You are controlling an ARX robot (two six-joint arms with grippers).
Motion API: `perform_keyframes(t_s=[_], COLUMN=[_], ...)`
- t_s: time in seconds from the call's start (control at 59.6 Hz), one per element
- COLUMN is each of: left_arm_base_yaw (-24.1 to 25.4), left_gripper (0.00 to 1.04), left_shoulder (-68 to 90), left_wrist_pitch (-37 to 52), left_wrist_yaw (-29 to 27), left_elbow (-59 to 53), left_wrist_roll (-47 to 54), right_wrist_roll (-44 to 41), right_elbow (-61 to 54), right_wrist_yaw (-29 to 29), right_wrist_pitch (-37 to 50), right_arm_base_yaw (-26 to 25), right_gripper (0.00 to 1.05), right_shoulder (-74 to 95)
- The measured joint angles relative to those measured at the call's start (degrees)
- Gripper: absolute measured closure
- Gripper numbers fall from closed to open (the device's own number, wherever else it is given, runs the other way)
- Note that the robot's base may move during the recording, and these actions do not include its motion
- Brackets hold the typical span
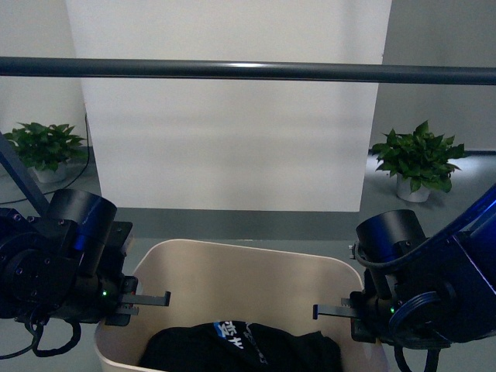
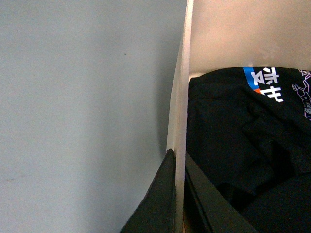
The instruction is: Move hamper under clothes hanger
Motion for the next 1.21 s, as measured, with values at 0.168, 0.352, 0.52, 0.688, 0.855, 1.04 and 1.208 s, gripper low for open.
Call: perform_keyframes(t_s=[0.168, 0.352, 0.52, 0.688, 0.855, 1.04, 1.208], left_arm_base_yaw=[-0.02, -0.09, -0.74, -1.11, -1.16, -1.27, -1.62], left_gripper=[1.01, 1.01, 1.01, 1.01, 1.01, 1.01, 1.01], left_shoulder=[0.0, 0.0, 0.24, 0.98, 1.01, 1.2, 2.43], left_wrist_pitch=[0.0, -9.55, -14.19, -13.55, -11.28, -9.53, -8.07], left_wrist_yaw=[-0.02, -0.57, -0.61, -0.92, -0.96, -0.87, -0.79], left_elbow=[0.0, 3.08, 3.85, 3.41, 0.7, -1.6, -2.62], left_wrist_roll=[0.0, -2.21, -3.48, -3.52, -4.35, -5.01, -6.32], right_wrist_roll=[0.0, 3.48, 6.8, 7.72, 7.87, 7.74, 7.41], right_elbow=[0.0, 2.43, 4.02, 4.37, 5.62, 6.08, 6.08], right_wrist_yaw=[-0.04, -0.92, -1.03, -0.39, -0.11, 0.81, 1.97], right_wrist_pitch=[0.0, -6.88, -11.93, -11.63, -10.71, -9.07, -6.88], right_arm_base_yaw=[0.0, 0.22, 0.74, 1.07, 1.44, 1.46, 1.51], right_gripper=[1.02, 1.02, 1.02, 1.02, 1.02, 1.02, 1.02], right_shoulder=[0.0, 0.0, 0.39, 2.69, 4.31, 5.81, 6.82])
